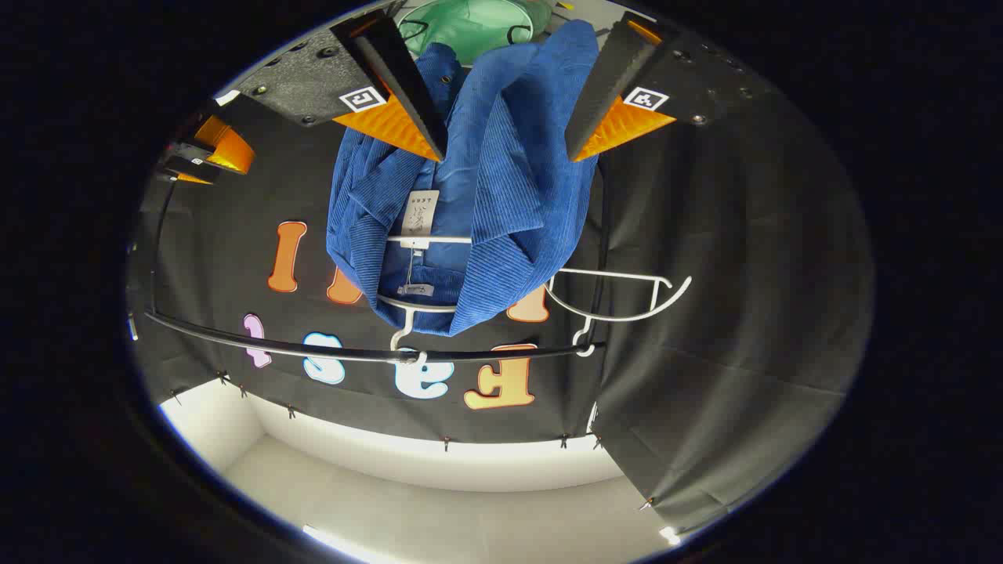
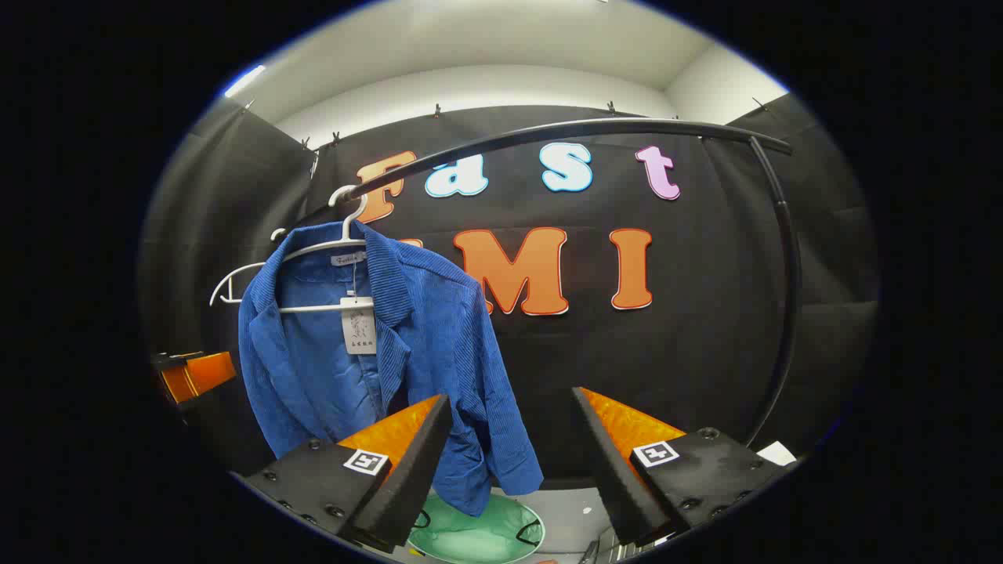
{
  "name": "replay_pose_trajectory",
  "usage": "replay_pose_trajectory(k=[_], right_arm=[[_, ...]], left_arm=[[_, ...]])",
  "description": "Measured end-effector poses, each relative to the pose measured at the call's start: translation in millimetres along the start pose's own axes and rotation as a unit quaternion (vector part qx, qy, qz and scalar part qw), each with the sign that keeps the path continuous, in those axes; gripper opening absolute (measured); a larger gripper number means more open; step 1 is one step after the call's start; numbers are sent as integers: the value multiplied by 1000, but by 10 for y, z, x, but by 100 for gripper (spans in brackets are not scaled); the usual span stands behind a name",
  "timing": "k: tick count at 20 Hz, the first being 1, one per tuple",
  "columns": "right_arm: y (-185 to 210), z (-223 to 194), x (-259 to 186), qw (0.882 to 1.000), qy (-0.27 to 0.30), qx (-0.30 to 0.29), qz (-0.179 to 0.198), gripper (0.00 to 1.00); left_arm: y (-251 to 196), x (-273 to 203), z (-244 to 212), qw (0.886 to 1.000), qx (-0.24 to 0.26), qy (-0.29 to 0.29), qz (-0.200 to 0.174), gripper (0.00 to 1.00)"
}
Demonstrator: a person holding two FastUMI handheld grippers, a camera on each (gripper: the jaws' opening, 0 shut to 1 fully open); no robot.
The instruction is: Grasp the clothes on the hanger with both hands and then place them into the laundry hamper below.
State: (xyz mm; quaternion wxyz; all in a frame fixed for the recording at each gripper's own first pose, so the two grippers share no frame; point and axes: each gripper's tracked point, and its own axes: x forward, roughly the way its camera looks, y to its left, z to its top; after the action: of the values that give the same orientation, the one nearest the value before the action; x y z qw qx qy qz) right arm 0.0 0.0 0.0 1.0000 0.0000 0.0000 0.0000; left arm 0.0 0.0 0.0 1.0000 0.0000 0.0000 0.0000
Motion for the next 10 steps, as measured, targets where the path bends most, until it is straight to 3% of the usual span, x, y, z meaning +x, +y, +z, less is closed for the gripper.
replay_pose_trajectory(k=[6, 9, 10], right_arm=[[24, -23, 93, 1000, 5, -9, -20, 98], [73, -6, 134, 1000, 1, -11, -28, 98], [88, 2, 150, 999, -2, -11, -32, 98]], left_arm=[[4, 171, -31, 1000, -5, 8, -15, 92], [-55, 277, -6, 999, 0, 10, -37, 95], [-87, 315, 10, 999, 1, 9, -46, 92]])
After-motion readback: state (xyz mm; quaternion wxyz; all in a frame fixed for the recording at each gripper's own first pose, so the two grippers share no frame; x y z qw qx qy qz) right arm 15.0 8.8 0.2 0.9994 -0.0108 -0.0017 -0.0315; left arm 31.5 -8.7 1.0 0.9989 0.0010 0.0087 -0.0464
